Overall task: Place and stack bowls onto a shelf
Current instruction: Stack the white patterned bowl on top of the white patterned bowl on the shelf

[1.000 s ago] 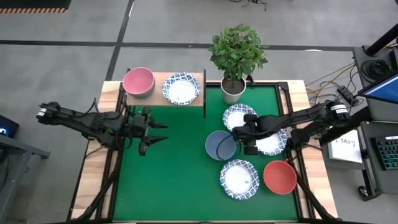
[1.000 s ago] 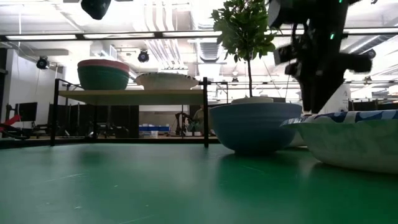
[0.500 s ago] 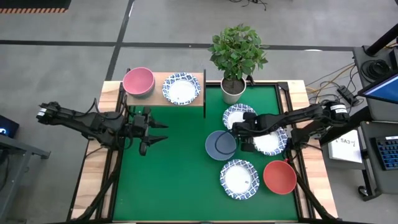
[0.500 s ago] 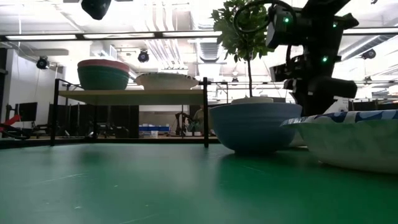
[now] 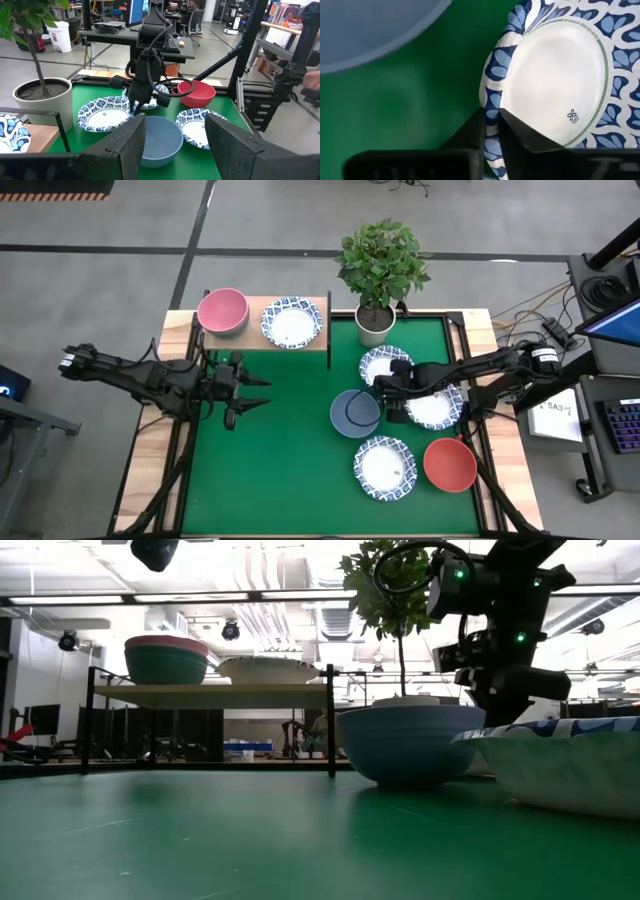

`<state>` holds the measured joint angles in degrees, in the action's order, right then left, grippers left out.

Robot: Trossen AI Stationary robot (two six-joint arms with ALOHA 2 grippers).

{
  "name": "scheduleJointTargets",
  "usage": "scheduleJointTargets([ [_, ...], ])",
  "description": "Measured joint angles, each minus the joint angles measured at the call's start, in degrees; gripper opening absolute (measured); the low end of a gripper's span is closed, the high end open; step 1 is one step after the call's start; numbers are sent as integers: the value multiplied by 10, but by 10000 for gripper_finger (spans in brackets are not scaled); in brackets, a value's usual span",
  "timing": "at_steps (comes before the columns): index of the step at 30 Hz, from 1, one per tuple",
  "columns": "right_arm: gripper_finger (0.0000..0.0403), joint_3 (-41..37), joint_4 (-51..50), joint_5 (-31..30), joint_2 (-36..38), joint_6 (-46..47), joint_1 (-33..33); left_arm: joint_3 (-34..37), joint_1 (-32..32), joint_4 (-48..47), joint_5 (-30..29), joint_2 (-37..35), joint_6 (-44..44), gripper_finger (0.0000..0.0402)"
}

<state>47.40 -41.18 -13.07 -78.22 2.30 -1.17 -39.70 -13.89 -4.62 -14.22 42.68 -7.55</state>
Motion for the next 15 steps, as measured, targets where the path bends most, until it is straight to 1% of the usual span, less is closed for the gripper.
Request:
scheduleJointTargets([
  [2,15,0,-1,0,1,-3,0,0,0,0,0,0,0,187],
  [5,15,5,-16,0,7,-3,0,0,0,0,0,0,3,187],
  [8,14,32,-46,1,15,-3,2,0,0,-2,0,-1,21,187],
  [11,13,78,-92,0,21,-1,6,0,0,-3,0,-4,41,187],
  [15,12,162,-161,0,21,11,24,0,0,-2,-1,-3,54,187],
])
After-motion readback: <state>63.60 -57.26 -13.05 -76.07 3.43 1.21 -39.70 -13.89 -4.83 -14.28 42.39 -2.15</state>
